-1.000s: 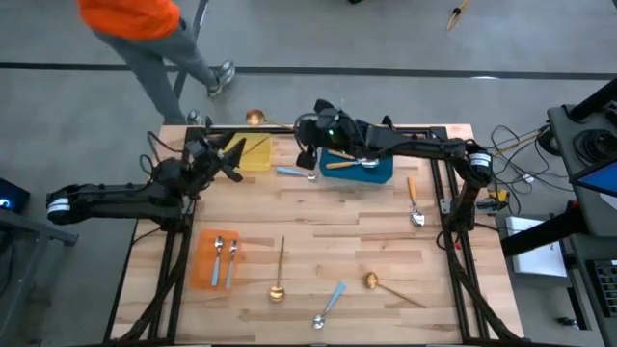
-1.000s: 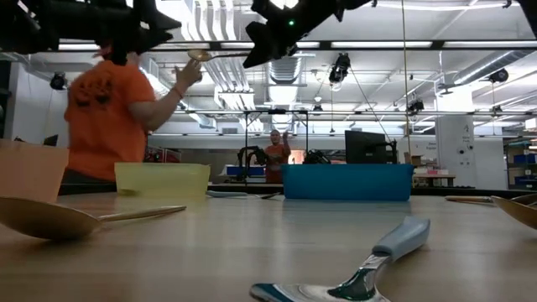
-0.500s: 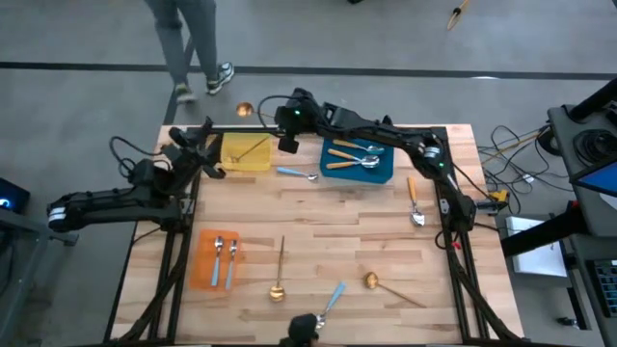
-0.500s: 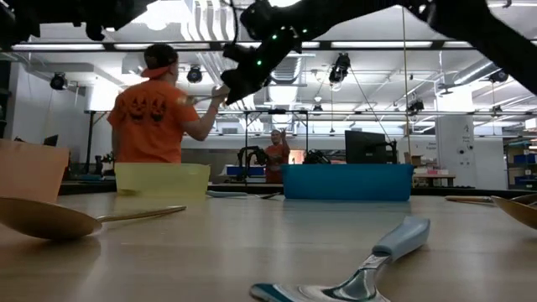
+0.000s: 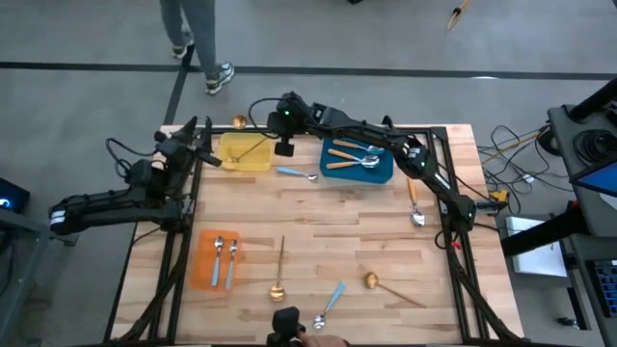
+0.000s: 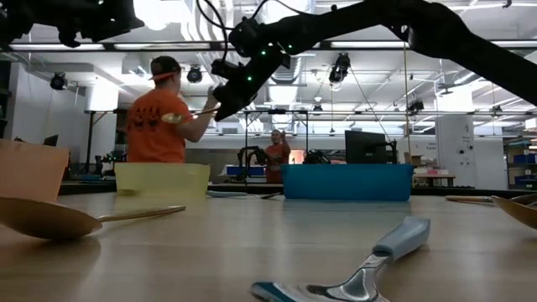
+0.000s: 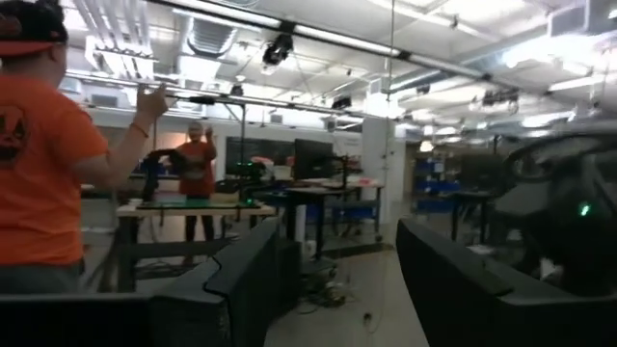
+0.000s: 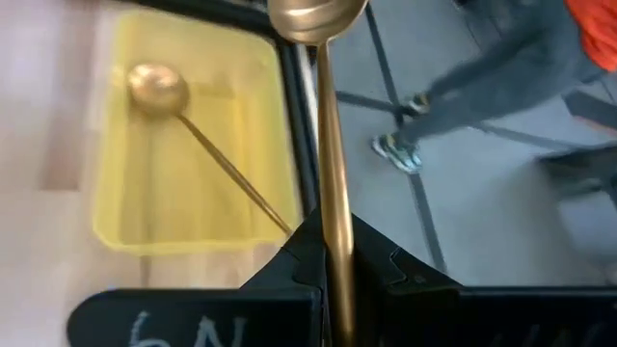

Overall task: Sort silverware by color (type)
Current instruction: Put the gold spoon into the yellow bin

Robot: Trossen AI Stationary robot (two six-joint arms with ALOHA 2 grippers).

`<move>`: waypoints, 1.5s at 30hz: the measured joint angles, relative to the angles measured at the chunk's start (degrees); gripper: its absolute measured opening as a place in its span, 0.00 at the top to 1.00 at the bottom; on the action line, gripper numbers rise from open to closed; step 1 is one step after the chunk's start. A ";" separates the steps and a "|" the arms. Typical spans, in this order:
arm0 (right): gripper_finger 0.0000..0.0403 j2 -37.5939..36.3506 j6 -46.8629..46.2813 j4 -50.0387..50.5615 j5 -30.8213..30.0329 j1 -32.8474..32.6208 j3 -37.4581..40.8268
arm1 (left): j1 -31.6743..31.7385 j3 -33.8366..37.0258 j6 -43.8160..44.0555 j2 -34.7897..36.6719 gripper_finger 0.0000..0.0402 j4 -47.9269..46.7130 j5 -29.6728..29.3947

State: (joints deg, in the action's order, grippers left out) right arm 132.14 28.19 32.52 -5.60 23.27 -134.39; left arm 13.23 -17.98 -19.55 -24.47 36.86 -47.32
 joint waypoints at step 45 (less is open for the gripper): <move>0.98 -0.52 -3.71 12.20 3.92 -2.89 0.61 | 9.57 -11.75 -13.38 -50.36 0.52 -11.47 22.91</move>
State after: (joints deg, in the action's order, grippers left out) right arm 131.61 24.47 44.72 -1.67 20.38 -133.78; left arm 22.80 -29.72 -32.93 -74.82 25.39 -24.42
